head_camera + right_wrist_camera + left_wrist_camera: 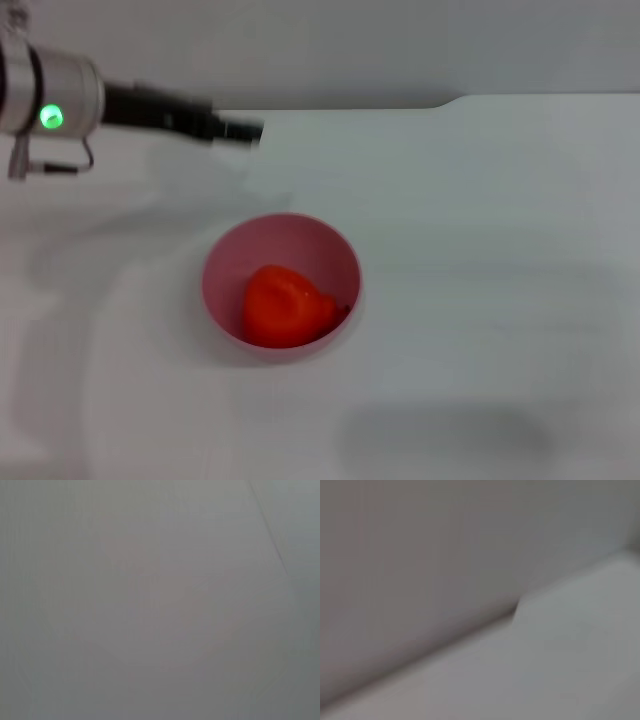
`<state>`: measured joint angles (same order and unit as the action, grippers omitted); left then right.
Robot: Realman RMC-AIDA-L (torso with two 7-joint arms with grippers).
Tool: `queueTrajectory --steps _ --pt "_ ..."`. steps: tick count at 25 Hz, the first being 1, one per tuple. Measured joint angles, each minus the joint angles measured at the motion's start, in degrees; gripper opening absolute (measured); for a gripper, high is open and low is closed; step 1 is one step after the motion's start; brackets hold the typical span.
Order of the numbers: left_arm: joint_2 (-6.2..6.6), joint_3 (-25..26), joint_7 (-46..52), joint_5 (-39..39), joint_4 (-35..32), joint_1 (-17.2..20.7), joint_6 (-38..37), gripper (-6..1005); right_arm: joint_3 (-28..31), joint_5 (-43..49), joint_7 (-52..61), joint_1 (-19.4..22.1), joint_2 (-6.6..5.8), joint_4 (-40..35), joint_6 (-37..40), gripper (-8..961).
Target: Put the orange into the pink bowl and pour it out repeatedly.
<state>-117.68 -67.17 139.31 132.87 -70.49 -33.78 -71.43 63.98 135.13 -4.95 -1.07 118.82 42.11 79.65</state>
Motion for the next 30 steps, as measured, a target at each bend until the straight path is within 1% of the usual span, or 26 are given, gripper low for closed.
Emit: queueTrajectory --steps 1,3,5,6,7,8,9,11,12,13,14,15,17,20,21,22,27,29,30 --pt "-0.04 1.36 -2.27 -6.84 -2.77 1.81 2.03 809 0.0 0.01 0.6 -0.17 0.01 -0.36 -0.01 675" --pt "-0.07 1.85 -5.21 -13.0 -3.8 3.57 4.46 809 -0.04 0.1 1.04 -0.38 0.01 -0.9 -0.02 675" --pt "-0.16 1.83 -12.79 -25.85 -3.73 7.01 9.16 808 -0.33 0.21 1.08 -0.53 0.01 -1.37 -0.02 676" --pt "-0.2 1.61 -16.73 -31.66 -3.09 8.64 11.01 808 -0.47 0.24 1.09 -0.57 0.01 -1.52 -0.03 676" --pt "-0.39 1.09 -26.48 -44.48 -0.78 11.65 13.62 808 -0.6 0.25 1.09 -0.58 0.01 -1.68 -0.02 676" --pt "-0.51 0.77 -32.04 -51.13 0.79 13.04 13.94 808 -0.62 0.25 1.09 -0.58 0.01 -1.74 -0.02 676" --pt "-0.51 0.77 -32.04 -51.13 0.79 13.04 13.94 808 -0.65 0.27 1.09 -0.56 0.01 -1.81 -0.01 676" --pt "-0.71 -0.41 -44.37 -66.45 5.46 15.72 13.71 808 -0.71 0.28 1.1 -0.52 0.01 -1.94 -0.01 676" --pt "-0.71 -0.41 -44.37 -66.45 5.46 15.72 13.71 807 -0.79 0.29 1.1 -0.5 0.01 -1.99 -0.01 676" --pt "-0.73 -2.73 -58.15 -84.53 13.36 17.75 10.95 807 -0.92 0.29 1.1 -0.49 0.01 -2.08 0.0 675" --pt "-0.77 -3.33 -61.47 -88.71 15.66 18.06 9.83 807 -1.1 0.3 1.1 -0.5 0.0 -2.17 0.0 675" --pt "-0.85 -4.21 -67.89 -96.11 19.85 18.37 6.93 807 -1.24 0.31 1.1 -0.51 -0.03 -2.26 0.0 675" --pt "-0.96 -6.65 -78.97 -108.13 27.66 18.38 1.1 807 -1.39 0.31 1.1 -0.62 -0.04 -2.48 0.02 675" --pt "-1.02 -11.81 -93.82 -119.59 35.34 18.09 -4.3 806 -1.59 0.46 1.09 -1.15 -0.12 -3.35 0.03 676" --pt "-1.02 -13.22 -97.54 -121.63 36.16 18.13 -4.77 806 -1.63 0.69 1.1 -1.39 -0.13 -3.76 0.05 676" --pt "-1.04 -15.54 -103.4 -124.76 37.27 18.3 -5.28 806 -1.65 0.89 1.09 -1.61 -0.13 -4.2 0.12 676" --pt "-1.22 -27.5 -127.12 -136.73 38.45 20.16 -3.17 805 -1.36 1.23 0.63 -3.68 -0.01 -8.09 1.29 676" --pt "-1.27 -32.08 -134.11 -141.41 38.77 21.19 -2.62 805 -0.92 0.99 0.58 -4.85 0.02 -10.87 2.04 676" --pt "-1.29 -35.18 -137.81 -145.17 38.86 22.15 -2.51 805 -0.68 0.86 0.57 -5.32 0.03 -12.07 2.34 676"
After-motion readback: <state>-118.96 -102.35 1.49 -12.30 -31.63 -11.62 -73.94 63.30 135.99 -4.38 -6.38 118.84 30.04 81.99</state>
